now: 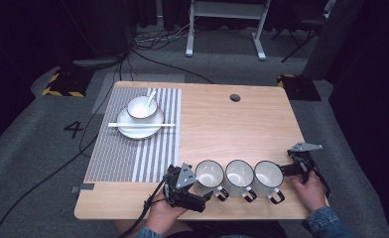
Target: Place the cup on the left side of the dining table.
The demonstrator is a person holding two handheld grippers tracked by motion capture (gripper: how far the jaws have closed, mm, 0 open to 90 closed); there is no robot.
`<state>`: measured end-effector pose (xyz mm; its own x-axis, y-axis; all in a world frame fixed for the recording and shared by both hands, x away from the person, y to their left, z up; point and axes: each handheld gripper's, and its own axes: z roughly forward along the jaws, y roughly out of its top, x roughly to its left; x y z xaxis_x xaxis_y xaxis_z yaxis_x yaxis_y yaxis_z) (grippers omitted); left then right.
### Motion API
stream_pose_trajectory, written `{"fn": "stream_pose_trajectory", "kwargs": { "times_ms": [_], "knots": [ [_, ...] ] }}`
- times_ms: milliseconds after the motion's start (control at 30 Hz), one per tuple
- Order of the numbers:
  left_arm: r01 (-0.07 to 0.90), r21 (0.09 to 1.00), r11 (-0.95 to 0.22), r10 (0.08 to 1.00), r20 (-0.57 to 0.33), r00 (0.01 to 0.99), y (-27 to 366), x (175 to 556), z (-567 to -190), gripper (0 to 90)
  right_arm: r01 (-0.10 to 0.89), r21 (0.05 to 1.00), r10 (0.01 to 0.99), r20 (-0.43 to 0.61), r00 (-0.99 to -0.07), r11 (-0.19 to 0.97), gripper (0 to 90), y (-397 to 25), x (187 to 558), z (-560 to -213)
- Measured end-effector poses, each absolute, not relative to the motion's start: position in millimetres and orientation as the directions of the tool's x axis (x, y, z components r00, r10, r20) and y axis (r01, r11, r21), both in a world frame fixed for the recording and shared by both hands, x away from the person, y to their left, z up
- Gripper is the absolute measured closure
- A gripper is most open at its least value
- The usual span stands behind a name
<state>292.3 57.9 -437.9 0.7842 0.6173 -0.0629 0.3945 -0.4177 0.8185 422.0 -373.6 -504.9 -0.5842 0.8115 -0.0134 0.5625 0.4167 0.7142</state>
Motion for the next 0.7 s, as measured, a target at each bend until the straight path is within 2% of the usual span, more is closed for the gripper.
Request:
{"fn": "stream_pose_trajectory", "kwargs": {
  "times_ms": [167, 700],
  "knots": [
    [0.436, 0.792, -0.427, 0.646, -0.070, 0.760, 55, 300, -448, 0.0, 0.563, 0.714, 0.812, -0.013, -0.584, 0.416, 0.2, -374, 422, -505],
    [0.457, 0.751, -0.477, 0.611, -0.091, 0.786, 33, 319, -475, 0.0, 0.558, 0.714, 0.808, -0.019, -0.589, 0.423, 0.3, -374, 422, -505]
  ]
}}
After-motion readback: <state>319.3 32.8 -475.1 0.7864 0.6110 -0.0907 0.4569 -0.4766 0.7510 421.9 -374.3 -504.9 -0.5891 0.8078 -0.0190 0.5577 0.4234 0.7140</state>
